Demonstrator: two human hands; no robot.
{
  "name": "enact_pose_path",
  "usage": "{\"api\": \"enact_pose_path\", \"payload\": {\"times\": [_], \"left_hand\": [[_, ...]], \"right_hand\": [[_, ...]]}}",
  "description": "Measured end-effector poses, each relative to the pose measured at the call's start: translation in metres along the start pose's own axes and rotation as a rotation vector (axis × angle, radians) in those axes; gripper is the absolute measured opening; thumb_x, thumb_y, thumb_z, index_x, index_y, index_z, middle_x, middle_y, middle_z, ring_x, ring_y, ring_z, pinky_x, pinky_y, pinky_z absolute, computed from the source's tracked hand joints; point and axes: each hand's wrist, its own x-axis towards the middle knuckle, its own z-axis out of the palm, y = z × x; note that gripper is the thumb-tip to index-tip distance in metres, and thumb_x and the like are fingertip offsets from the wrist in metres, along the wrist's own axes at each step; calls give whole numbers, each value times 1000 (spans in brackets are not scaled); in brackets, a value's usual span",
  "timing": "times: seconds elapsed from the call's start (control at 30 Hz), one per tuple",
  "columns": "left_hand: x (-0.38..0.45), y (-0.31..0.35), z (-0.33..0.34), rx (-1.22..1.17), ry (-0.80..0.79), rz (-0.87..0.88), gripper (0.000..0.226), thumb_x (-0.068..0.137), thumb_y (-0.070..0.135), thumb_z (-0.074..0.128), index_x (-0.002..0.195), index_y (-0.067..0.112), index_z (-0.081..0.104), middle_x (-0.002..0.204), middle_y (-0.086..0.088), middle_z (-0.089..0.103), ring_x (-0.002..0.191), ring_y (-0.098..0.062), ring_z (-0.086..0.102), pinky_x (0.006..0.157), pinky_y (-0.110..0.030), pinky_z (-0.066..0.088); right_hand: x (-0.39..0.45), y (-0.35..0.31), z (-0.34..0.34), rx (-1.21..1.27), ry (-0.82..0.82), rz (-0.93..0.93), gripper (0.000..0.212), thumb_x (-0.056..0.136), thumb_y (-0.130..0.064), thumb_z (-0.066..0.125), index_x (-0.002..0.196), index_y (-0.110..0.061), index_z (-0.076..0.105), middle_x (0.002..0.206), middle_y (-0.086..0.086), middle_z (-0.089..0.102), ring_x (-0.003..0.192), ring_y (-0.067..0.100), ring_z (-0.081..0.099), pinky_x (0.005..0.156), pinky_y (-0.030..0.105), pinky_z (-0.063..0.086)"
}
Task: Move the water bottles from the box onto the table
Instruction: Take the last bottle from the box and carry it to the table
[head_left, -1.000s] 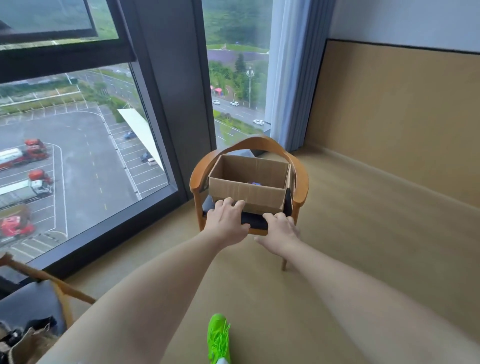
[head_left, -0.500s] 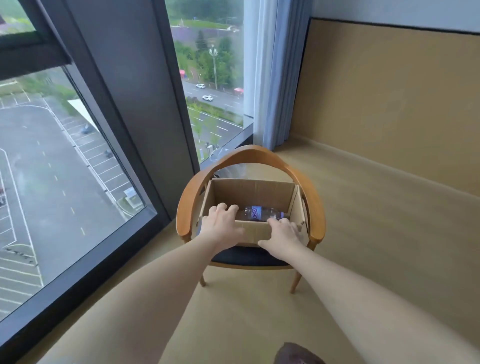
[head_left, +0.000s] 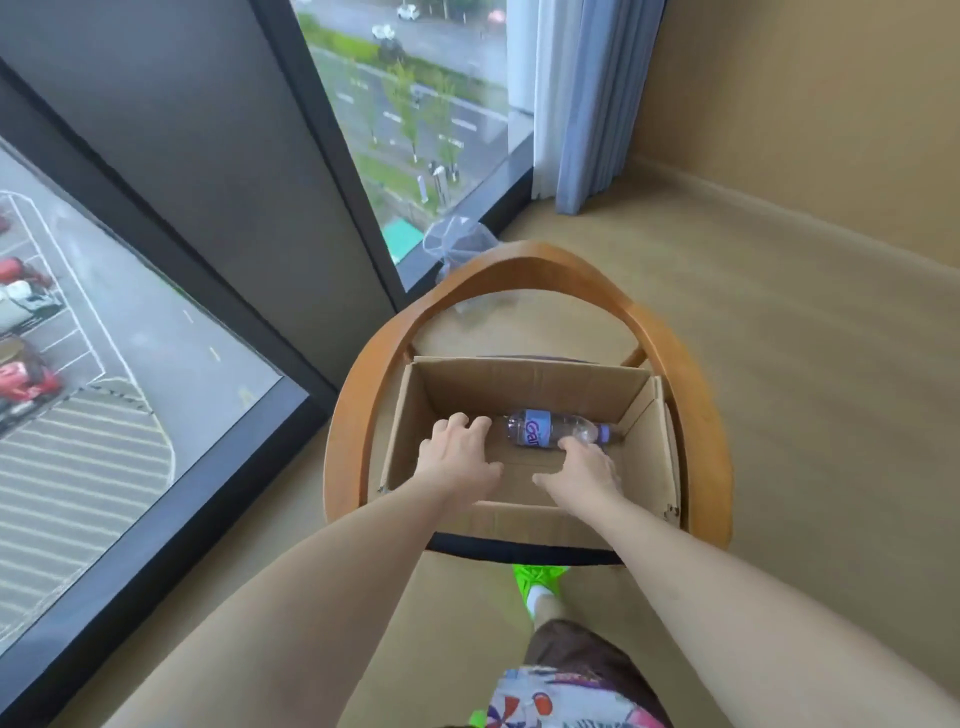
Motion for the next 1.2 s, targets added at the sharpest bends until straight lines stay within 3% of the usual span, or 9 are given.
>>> {"api": "enact_pose_path", "payload": {"times": [0.17,0.3,0.43,0.53,0.67,0.77,0.9,1.07,1.2], "left_hand": [[61,15,17,8,-140,7,58,89,40,62,143,22,48,142,-7,47,134,-32,40,102,-45,42],[98,16,46,16,-235,-21,54,90,39,63,138,19,51,135,-11,50,130,-35,43,104,-46,44],[126,10,70,-5,-330,-100,53,89,33,64,137,16,52,131,-14,50,130,-36,43,104,-46,45],[144,5,85,-57,-370,-159,50,89,31,64,136,16,55,131,-15,51,130,-37,43,103,-43,44],[167,-1,94,-129,-368,-196,47,87,25,62,132,16,55,126,-15,54,126,-38,47,100,-39,42],[177,-10,97,-156,-374,-222,50,87,22,60,137,19,55,128,-17,56,127,-39,48,103,-39,42],[174,-23,102,-171,-393,-269,53,89,22,59,142,21,54,132,-18,56,130,-38,47,105,-36,41],[164,-29,109,-208,-373,-329,45,92,25,59,136,16,58,132,-16,55,131,-36,48,104,-35,42],[158,-24,109,-233,-326,-311,44,93,30,61,134,14,61,132,-15,56,130,-35,50,102,-33,43]], "right_hand": [[74,5,7,283,-119,175,67,90,-39,76,146,-15,48,143,13,55,135,32,50,106,37,44],[120,7,27,665,-106,385,49,87,-30,79,130,-14,61,124,6,66,122,29,61,91,30,45],[154,8,46,1096,-122,658,41,89,-25,80,121,-15,55,110,-1,62,108,21,58,99,41,52],[174,14,59,1202,-156,776,54,89,-28,80,133,-10,55,120,4,59,116,26,60,88,39,54],[193,18,72,1428,-130,821,55,88,-31,81,134,-13,56,133,4,61,125,25,58,98,39,54],[208,12,75,1596,-77,859,55,86,-28,83,134,-14,58,127,7,70,115,23,67,96,36,55],[217,10,73,1670,-70,899,50,84,-22,82,129,-13,61,121,12,73,105,24,70,86,32,56],[219,13,75,1636,-74,922,36,80,-23,81,111,-17,64,117,7,72,106,22,69,97,35,56],[206,22,78,1577,-41,886,47,80,-18,81,124,-13,65,123,7,73,108,21,71,82,29,57]]}}
